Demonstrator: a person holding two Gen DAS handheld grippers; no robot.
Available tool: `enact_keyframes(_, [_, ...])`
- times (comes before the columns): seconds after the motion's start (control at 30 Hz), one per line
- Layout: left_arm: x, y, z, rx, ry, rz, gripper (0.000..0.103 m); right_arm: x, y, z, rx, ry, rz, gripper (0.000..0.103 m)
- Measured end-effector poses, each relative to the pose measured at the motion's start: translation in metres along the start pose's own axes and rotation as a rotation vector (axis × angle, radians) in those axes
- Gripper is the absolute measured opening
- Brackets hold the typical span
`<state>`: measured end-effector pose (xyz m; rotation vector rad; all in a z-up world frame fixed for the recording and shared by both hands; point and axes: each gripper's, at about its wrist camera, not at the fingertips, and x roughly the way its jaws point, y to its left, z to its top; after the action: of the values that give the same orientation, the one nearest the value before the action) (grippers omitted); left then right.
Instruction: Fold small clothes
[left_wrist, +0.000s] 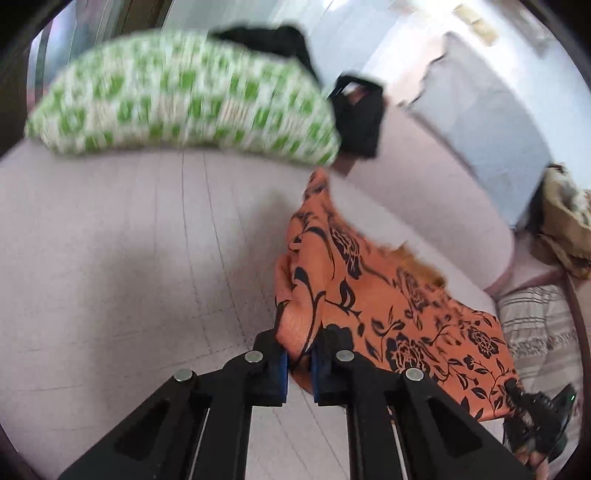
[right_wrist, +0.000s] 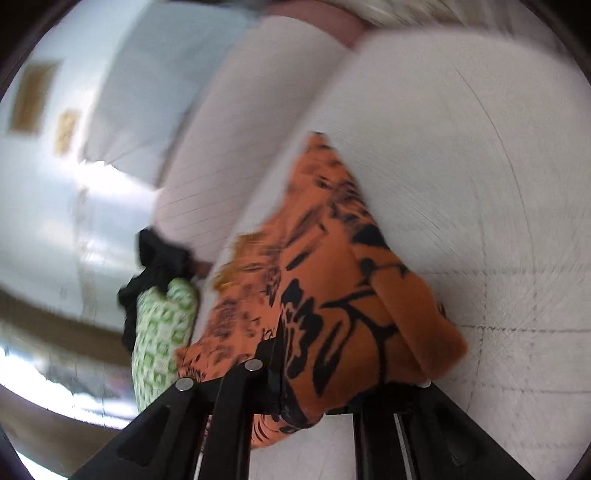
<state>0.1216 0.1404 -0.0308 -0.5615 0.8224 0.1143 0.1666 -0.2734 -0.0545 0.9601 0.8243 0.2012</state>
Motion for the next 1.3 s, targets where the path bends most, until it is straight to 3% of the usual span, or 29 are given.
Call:
enact_keyframes(0.1, [-0.042,0.004,-0.017,0.034,-0.026,-0.017,0.009,-0.039,0.007,-0.012,-0.021,-0.011,0.045,0.012])
enact_keyframes(0.2, [-0.056,0.025,-0.054,0.047,0.029,0.006,0.01,-0.069,-0.011,-0.04,-0.031,0.02,0.042,0.012])
enact_keyframes(0.27, [-0.03,0.042,-0.083,0.068,0.121,0.071,0.015,-0.07,-0.045,-0.066,-0.008,0.1,-0.001,0.018])
enact_keyframes(0.33, [-0.001,0.067,-0.103,0.023,0.242,0.11,0.026,-0.057,-0.091,-0.091,0.064,0.188,-0.12,0.023])
enact_keyframes(0.37, [-0.005,0.072,-0.101,-0.007,0.221,0.077,0.026,-0.053,-0.114,-0.099,0.126,0.227,-0.139,0.024])
enact_keyframes(0.4, [-0.014,0.074,-0.095,-0.025,0.193,0.079,0.03,-0.06,-0.127,-0.102,0.175,0.212,-0.066,0.024])
enact_keyframes(0.43, [-0.023,0.072,-0.086,-0.025,0.156,0.104,0.04,-0.068,-0.13,-0.102,0.192,0.199,-0.065,0.027])
enact_keyframes(0.47, [-0.033,0.07,-0.079,-0.025,0.113,0.114,0.046,-0.083,-0.128,-0.099,0.175,0.162,-0.098,0.034])
enact_keyframes(0.57, [-0.059,0.053,-0.055,0.015,-0.013,0.134,0.05,-0.125,-0.118,-0.084,0.139,0.033,-0.144,0.035])
enact_keyframes(0.63, [-0.061,0.035,-0.045,0.093,-0.038,0.129,0.055,-0.138,-0.105,-0.07,0.088,-0.028,-0.154,0.035])
enact_keyframes(0.67, [-0.06,0.019,-0.047,0.15,-0.036,0.113,0.058,-0.134,-0.092,-0.059,0.051,-0.029,-0.129,0.035])
enact_keyframes(0.8, [-0.031,-0.028,-0.069,0.286,0.051,0.032,0.061,-0.079,-0.036,-0.034,-0.104,0.121,0.018,0.038])
enact_keyframes(0.87, [-0.008,-0.045,-0.083,0.334,0.104,0.03,0.062,-0.041,-0.028,-0.027,-0.111,0.197,0.082,0.06])
enact_keyframes(0.93, [0.015,-0.055,-0.095,0.384,0.154,0.047,0.062,0.011,-0.032,-0.01,-0.113,0.317,0.092,0.068])
enact_keyframes(1.0, [0.031,-0.056,-0.108,0.4,0.201,0.096,0.062,0.037,-0.062,0.006,-0.065,0.295,-0.036,0.065])
enact_keyframes(1.03, [0.037,-0.053,-0.111,0.409,0.223,0.112,0.062,0.04,-0.072,0.013,0.0,0.284,-0.025,0.051])
enact_keyframes(1.07, [0.036,-0.051,-0.111,0.413,0.207,0.108,0.062,0.036,-0.08,0.019,0.083,0.255,-0.011,0.045])
enact_keyframes(1.2, [0.043,-0.05,-0.109,0.424,0.201,0.11,0.064,0.031,-0.04,0.026,-0.072,0.25,0.036,0.059])
enact_keyframes(1.27, [0.045,-0.053,-0.11,0.436,0.197,0.114,0.066,0.043,-0.038,0.032,-0.098,0.253,0.007,0.064])
enact_keyframes(1.3, [0.046,-0.053,-0.113,0.447,0.193,0.118,0.066,0.059,-0.049,0.039,-0.088,0.255,-0.051,0.064])
